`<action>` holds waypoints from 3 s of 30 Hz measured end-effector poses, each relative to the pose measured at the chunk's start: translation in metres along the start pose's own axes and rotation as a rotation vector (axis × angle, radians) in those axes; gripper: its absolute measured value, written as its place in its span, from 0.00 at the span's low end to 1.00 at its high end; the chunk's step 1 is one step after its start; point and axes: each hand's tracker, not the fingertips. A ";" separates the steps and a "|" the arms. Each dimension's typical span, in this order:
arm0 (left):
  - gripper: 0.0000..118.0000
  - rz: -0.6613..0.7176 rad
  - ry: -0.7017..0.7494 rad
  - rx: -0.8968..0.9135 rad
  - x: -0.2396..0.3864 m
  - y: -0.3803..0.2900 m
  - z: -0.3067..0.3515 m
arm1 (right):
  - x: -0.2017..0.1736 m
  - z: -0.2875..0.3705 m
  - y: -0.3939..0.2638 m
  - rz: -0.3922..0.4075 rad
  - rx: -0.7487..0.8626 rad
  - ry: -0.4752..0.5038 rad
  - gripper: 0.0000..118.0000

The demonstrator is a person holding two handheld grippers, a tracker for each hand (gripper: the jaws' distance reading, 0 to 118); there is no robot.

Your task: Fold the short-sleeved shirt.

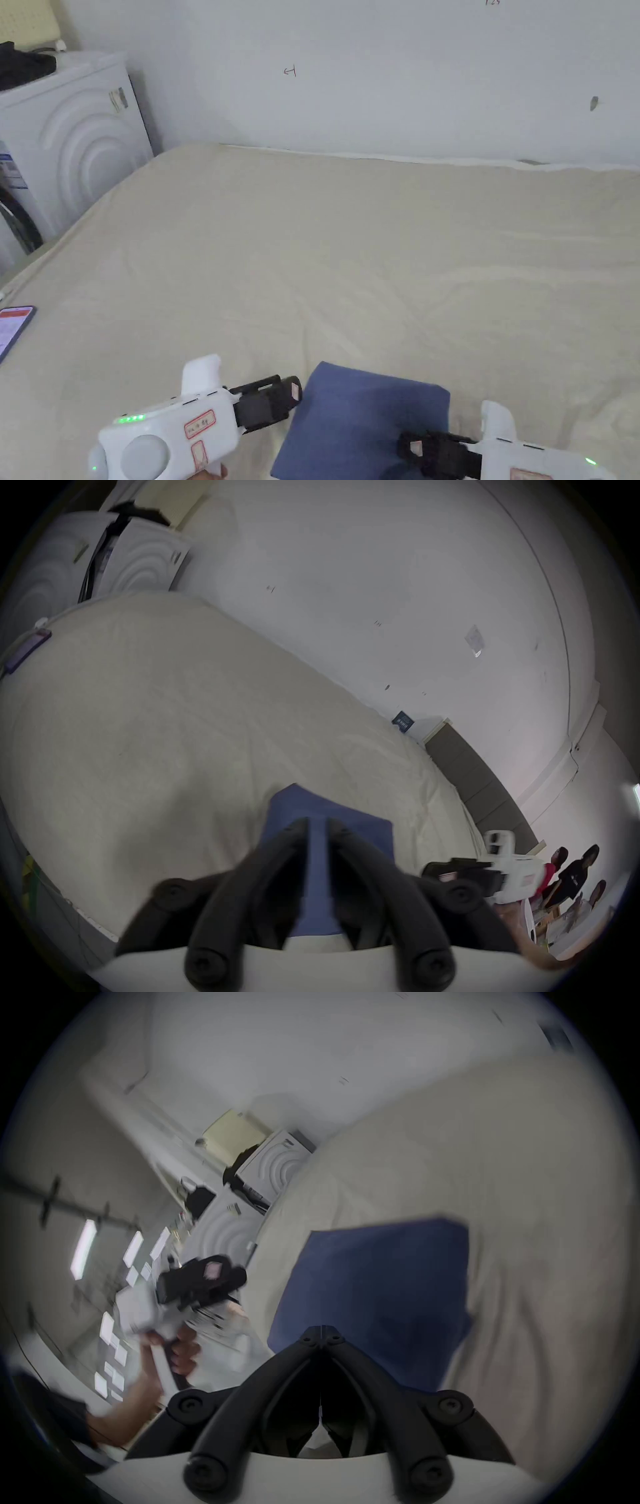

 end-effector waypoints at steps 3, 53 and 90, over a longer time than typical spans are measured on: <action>1.00 -0.002 -0.033 -0.072 0.013 -0.002 -0.020 | 0.028 -0.011 -0.002 -0.212 -0.007 0.152 0.00; 0.99 -0.590 0.839 -0.284 -0.208 0.120 -0.021 | -0.082 0.070 -0.014 0.104 0.147 -0.412 0.01; 0.09 -0.539 0.129 0.663 0.286 0.020 0.186 | -0.327 0.208 -0.044 0.679 0.816 -0.918 0.01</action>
